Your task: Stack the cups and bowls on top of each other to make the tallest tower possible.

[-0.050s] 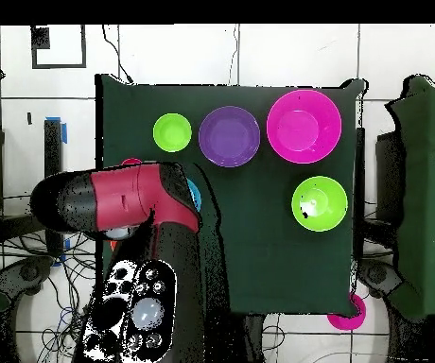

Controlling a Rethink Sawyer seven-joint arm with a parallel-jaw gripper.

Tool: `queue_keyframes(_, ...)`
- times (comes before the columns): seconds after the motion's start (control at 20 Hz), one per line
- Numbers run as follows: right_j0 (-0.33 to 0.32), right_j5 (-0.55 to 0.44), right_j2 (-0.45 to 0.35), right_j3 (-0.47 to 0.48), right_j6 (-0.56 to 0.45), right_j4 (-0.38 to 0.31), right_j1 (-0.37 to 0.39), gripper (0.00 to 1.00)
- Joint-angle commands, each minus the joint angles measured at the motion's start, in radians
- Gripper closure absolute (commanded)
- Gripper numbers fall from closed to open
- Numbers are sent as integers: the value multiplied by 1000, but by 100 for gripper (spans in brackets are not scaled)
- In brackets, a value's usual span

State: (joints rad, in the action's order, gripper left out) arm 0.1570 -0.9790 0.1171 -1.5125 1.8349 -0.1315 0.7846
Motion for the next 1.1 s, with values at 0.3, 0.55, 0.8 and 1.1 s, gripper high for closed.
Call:
queue_keyframes(0.3, 33, -83, -37, 105, 283, 56, -168, 100)
queue_keyframes(0.55, 49, -85, -15, 138, 339, 64, -223, 100)
queue_keyframes(0.8, 55, -122, -10, 175, 334, 66, -233, 100)
queue_keyframes(1.1, 61, -136, -2, 161, 334, 66, -213, 100)
